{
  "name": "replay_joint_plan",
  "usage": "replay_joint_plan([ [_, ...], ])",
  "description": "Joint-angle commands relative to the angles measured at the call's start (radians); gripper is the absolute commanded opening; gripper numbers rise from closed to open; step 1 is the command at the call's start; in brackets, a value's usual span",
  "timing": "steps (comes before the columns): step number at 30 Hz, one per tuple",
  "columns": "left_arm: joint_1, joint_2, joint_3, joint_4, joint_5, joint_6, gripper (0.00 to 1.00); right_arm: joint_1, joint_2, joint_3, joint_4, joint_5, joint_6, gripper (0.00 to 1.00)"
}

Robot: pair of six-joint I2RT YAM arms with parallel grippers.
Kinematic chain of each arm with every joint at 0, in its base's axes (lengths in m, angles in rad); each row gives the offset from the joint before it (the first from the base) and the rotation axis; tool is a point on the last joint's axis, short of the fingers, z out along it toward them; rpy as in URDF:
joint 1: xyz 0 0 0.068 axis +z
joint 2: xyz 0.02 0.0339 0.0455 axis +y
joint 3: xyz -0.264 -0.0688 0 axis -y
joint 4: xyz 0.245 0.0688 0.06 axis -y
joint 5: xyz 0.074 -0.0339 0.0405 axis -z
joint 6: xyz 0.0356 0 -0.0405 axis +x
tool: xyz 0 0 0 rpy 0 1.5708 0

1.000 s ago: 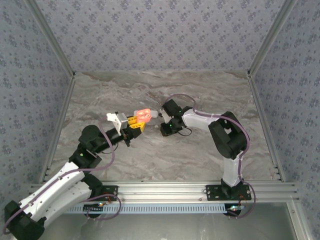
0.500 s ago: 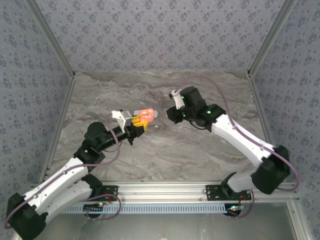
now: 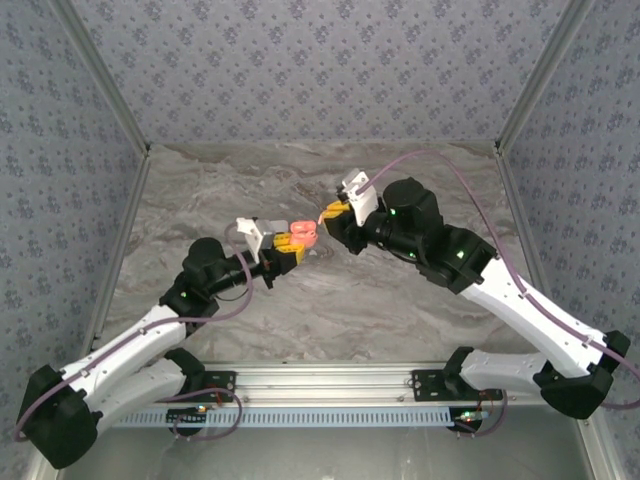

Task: Insert wireless bluetooth earbuds into charging case

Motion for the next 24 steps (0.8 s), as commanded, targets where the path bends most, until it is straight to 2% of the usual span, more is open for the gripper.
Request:
replay_joint_plan([
  [1, -0.010, -0.003, 0.052, 0.062, 0.030, -0.011, 0.00, 0.028, 0.040, 0.046, 0.015, 0.023, -0.064, 0.21],
  [24, -0.014, -0.012, 0.048, 0.062, 0.026, -0.015, 0.00, 0.057, 0.155, 0.051, -0.020, -0.052, -0.063, 0.21],
])
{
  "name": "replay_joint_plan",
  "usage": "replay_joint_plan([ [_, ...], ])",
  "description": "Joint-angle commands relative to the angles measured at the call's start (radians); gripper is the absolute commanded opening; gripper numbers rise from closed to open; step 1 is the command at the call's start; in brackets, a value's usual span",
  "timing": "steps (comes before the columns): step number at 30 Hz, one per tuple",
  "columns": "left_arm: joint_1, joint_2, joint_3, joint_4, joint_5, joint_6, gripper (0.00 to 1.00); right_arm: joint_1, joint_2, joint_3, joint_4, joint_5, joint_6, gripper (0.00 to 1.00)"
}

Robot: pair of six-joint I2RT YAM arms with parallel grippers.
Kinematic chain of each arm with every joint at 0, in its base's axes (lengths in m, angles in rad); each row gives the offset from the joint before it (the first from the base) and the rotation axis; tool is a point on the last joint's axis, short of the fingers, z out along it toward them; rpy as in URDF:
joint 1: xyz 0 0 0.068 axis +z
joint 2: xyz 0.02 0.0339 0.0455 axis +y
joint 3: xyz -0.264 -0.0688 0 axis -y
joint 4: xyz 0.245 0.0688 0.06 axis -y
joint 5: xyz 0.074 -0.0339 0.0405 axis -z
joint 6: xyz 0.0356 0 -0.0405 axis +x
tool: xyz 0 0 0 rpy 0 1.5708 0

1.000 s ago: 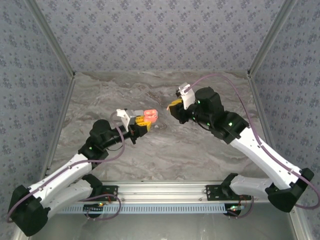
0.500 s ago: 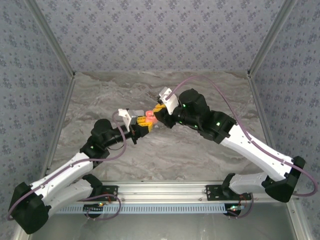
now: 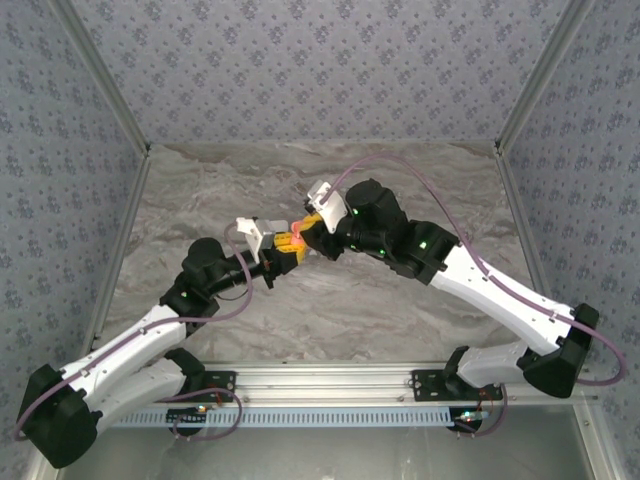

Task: Insert wireless bluetooth earbuds into charging case

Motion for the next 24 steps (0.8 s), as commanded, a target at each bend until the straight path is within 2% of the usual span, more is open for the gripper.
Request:
replay_joint_plan([
  [1, -0.009, -0.011, 0.045, 0.043, 0.021, -0.008, 0.00, 0.009, 0.016, 0.031, -0.024, -0.011, -0.015, 0.21],
  [7, -0.009, -0.013, 0.043, 0.042, 0.020, -0.011, 0.00, 0.009, 0.020, 0.031, -0.030, -0.040, -0.016, 0.21],
  [11, -0.010, -0.015, 0.043, 0.042, 0.020, -0.012, 0.00, -0.008, 0.014, 0.031, -0.045, -0.129, -0.007, 0.26],
  [17, -0.011, -0.020, 0.044, 0.042, 0.021, -0.010, 0.00, -0.075, -0.059, 0.012, 0.022, -0.258, 0.064, 0.49],
  [21, -0.010, -0.020, 0.046, 0.051, 0.024, -0.013, 0.00, -0.159, -0.138, -0.054, 0.127, -0.319, 0.143, 0.61],
  [24, -0.012, -0.020, 0.046, 0.071, 0.037, -0.023, 0.00, -0.250, -0.184, -0.127, 0.201, -0.381, 0.242, 0.78],
])
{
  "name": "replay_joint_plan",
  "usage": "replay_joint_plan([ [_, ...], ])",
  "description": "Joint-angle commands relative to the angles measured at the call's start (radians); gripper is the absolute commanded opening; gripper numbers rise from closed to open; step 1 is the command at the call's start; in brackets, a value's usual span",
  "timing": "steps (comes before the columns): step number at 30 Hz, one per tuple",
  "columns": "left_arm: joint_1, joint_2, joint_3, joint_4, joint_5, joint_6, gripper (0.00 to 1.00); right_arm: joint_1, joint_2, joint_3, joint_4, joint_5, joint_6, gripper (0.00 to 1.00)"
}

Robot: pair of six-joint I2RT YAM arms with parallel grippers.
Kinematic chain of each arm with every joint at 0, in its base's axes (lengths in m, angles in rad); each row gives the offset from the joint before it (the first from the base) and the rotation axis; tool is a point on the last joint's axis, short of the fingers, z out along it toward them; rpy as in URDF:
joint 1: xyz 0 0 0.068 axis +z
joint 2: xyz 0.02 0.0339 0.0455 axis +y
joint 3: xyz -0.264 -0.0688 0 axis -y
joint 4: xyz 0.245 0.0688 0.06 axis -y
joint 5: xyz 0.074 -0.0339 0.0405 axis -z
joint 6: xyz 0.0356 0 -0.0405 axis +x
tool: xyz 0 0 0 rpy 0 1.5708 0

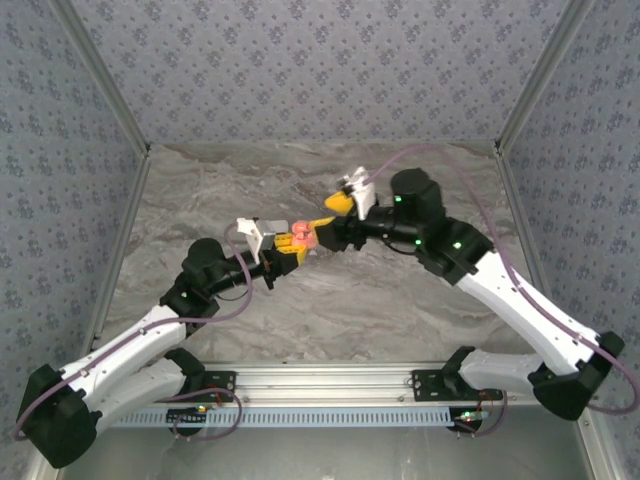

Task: Insert wireless bluetooth earbuds into charging case

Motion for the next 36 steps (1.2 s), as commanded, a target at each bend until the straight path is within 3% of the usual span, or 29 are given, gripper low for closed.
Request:
replay_joint_plan([
  [1, -0.007, -0.018, 0.046, 0.073, 0.036, -0.021, 0.00, -0.085, -0.038, -0.071, 0.111, -0.122, 0.146, 0.84],
  [4, -0.007, -0.015, 0.050, 0.089, 0.055, -0.030, 0.00, -0.127, -0.025, -0.119, 0.129, -0.192, 0.219, 1.00],
  [17, -0.014, 0.013, 0.067, 0.112, 0.086, -0.037, 0.00, -0.132, 0.094, -0.143, 0.279, -0.421, 0.423, 1.00],
  [25, -0.016, 0.019, 0.067, 0.107, 0.075, -0.037, 0.00, -0.102, 0.110, -0.113, 0.287, -0.496, 0.438, 1.00],
  [36, -0.017, 0.014, 0.059, 0.089, 0.043, -0.033, 0.00, -0.080, 0.046, -0.090, 0.197, -0.498, 0.372, 0.83],
])
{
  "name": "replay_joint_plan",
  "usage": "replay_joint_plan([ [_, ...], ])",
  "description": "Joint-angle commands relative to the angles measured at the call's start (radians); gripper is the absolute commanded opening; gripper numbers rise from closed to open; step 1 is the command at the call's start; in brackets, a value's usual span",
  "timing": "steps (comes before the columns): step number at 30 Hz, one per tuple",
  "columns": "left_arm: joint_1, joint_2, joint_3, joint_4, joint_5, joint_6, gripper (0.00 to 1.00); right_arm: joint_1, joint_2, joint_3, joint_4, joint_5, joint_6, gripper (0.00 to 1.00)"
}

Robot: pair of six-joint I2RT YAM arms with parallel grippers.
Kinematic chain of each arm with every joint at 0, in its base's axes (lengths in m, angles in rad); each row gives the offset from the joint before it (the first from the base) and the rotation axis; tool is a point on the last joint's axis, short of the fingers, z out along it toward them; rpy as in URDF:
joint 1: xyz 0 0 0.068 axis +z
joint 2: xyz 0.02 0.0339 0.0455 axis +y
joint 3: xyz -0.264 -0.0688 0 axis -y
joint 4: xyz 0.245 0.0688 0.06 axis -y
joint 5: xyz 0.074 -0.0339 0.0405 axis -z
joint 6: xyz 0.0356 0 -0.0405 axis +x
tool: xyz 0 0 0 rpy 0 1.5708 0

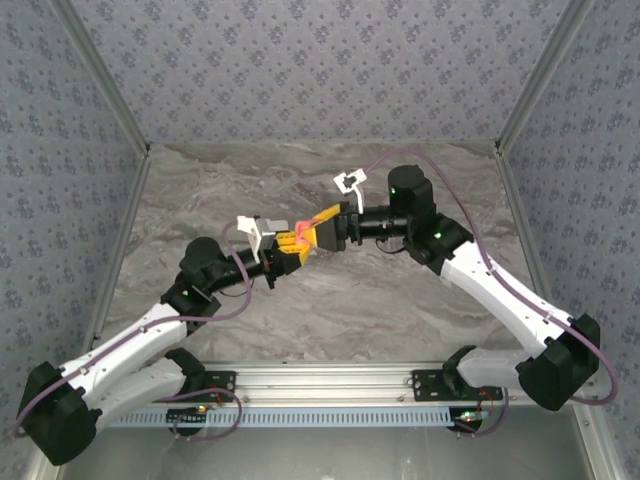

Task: Insert wireless bluetooth earbuds into charging case

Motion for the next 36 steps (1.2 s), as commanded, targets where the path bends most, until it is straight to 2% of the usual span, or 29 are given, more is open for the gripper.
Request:
replay_joint_plan([
  [1, -0.002, 0.000, 0.035, 0.016, -0.022, -0.008, 0.00, 0.016, -0.056, 0.035, -0.050, -0.022, -0.039, 0.83],
  [8, -0.003, 0.000, 0.035, 0.008, -0.026, -0.011, 0.00, 0.018, -0.082, 0.020, -0.104, 0.031, -0.072, 0.84],
  [11, -0.002, 0.000, 0.038, 0.000, -0.031, -0.015, 0.00, 0.018, -0.080, 0.034, -0.163, 0.098, -0.100, 0.85],
  [13, -0.002, 0.000, 0.041, -0.022, -0.046, -0.021, 0.00, 0.016, -0.088, 0.067, -0.229, 0.211, -0.137, 0.87],
  [16, -0.002, 0.004, 0.048, -0.108, -0.132, -0.047, 0.00, 0.001, -0.127, 0.085, -0.328, 0.479, -0.154, 0.88],
  [18, -0.003, 0.018, 0.045, -0.169, -0.222, -0.084, 0.00, -0.034, -0.185, 0.056, -0.324, 0.619, -0.116, 0.90],
  [20, -0.001, 0.046, 0.040, -0.213, -0.293, -0.133, 0.00, -0.077, -0.244, -0.027, -0.280, 0.687, -0.071, 0.95],
  [24, 0.000, 0.160, 0.044, -0.248, -0.375, -0.268, 0.00, -0.154, -0.301, -0.100, -0.315, 0.716, -0.006, 1.00],
  [27, 0.000, 0.284, 0.077, -0.263, -0.378, -0.355, 0.00, -0.177, -0.304, -0.115, -0.386, 0.724, 0.011, 0.99],
  [36, 0.009, 0.616, 0.231, -0.346, -0.414, -0.471, 0.00, -0.197, -0.343, -0.173, -0.414, 0.693, 0.025, 0.98],
])
